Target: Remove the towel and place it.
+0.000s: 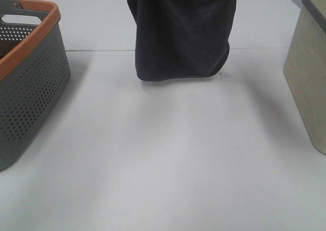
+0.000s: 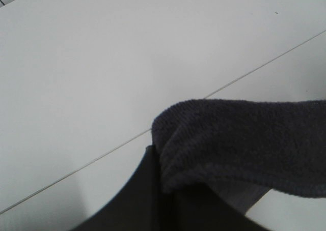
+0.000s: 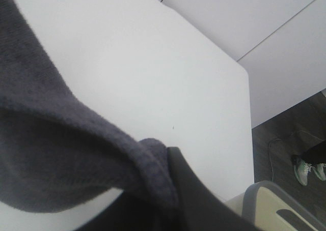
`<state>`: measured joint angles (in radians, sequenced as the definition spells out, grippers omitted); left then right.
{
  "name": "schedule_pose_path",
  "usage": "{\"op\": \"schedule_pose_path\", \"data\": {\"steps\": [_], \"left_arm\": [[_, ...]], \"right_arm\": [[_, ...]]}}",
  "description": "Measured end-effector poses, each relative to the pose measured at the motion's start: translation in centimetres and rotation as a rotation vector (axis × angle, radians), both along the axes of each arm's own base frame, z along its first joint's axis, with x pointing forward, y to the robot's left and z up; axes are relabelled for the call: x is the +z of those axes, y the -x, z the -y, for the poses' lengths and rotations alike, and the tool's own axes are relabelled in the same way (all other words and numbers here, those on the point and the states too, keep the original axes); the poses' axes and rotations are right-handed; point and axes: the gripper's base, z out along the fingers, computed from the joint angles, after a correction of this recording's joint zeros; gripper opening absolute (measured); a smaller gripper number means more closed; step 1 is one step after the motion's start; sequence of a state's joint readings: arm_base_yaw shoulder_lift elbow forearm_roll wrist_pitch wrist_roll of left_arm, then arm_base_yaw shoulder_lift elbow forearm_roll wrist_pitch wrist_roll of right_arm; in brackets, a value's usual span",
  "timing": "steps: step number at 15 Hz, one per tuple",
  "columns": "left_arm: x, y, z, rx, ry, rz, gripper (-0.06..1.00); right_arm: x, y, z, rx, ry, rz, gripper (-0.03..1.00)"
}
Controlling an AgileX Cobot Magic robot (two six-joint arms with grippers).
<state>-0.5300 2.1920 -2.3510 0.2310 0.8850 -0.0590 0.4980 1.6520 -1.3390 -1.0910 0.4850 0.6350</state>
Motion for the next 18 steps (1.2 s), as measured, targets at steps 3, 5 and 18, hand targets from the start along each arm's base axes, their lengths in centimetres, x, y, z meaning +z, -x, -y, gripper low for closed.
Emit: {"op": "schedule_pose_path", "data": {"steps": [3, 5, 18], "left_arm": [[0.0, -0.8, 0.4, -0.017, 0.013, 0.091, 0.01], [-0.6, -1.6, 0.8, -0.031, 0.008, 0.153, 0.01], [-6.0, -7.9, -1.3, -0.017, 0.120, 0.377, 0.01]], "right_arm": [[0.9, -1.8, 1.0, -0.012, -0.036, 0.044, 0.00], [0.6, -3.2, 0.8, 0.002, -0.045, 0.055, 0.00], [-1.2, -12.9, 0.5, 0.086, -0.138, 0.190, 0.00]]}}
